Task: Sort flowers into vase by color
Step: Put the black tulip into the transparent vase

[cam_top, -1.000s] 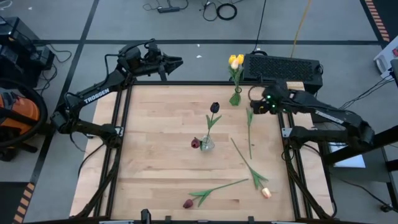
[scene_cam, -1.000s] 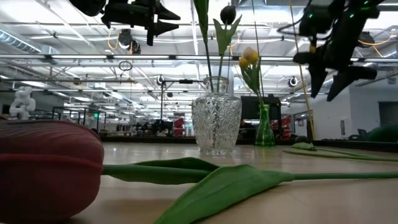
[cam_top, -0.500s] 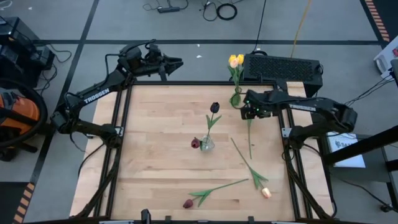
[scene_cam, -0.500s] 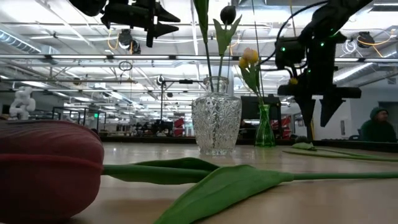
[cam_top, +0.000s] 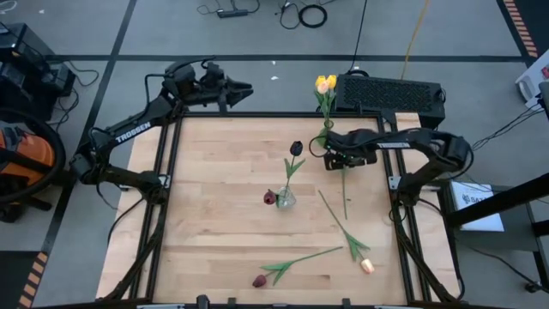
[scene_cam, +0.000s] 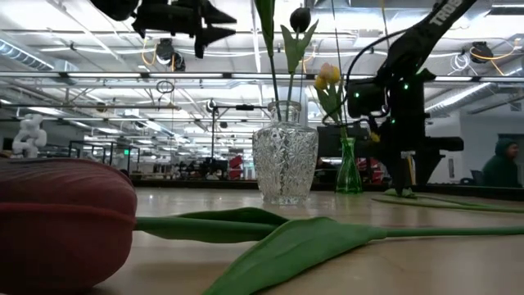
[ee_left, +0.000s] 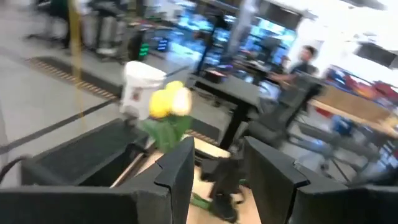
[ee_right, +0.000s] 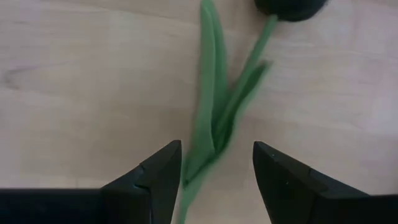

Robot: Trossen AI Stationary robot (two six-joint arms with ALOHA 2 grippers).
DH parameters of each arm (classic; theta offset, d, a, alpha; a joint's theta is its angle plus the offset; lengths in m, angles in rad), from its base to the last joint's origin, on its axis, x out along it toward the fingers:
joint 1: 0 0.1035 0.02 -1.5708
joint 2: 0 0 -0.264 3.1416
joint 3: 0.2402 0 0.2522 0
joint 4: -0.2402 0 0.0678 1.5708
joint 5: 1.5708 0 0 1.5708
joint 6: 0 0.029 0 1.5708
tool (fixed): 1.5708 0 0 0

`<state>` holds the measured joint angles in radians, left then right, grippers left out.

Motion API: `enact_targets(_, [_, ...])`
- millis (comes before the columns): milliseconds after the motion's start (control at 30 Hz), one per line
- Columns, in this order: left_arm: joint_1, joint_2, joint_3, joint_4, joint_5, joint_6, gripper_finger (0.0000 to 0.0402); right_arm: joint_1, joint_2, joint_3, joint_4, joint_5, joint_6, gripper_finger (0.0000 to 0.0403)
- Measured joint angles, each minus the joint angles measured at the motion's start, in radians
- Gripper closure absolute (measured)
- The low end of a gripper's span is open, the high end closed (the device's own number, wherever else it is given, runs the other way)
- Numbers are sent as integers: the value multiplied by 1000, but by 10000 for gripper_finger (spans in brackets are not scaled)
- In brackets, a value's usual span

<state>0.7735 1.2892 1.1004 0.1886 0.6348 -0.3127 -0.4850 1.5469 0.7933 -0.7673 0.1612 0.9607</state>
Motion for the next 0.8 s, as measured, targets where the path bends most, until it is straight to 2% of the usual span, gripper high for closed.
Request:
enact_targets(100, [-10,-40,0,18,38,50,258,0,50,2,45,0,0,211])
enact_targets(233, [-15,-118,0,-52,17,124,258,0,99,4,76,-3,-2,220])
enact_targets(333, [-33,-185,0,-159,-65,212,258,2,119,9,70,-4,16,254])
enact_targets(433, [-58,-247,0,-286,-161,297,258,5,122,10,63,-5,14,310])
enact_targets(567, [-94,-308,-33,-330,-223,330,258,5,99,4,66,-11,-1,386])
enact_targets(800, [-107,-411,-220,-332,-314,319,258,55,-33,-13,-24,4,114,397])
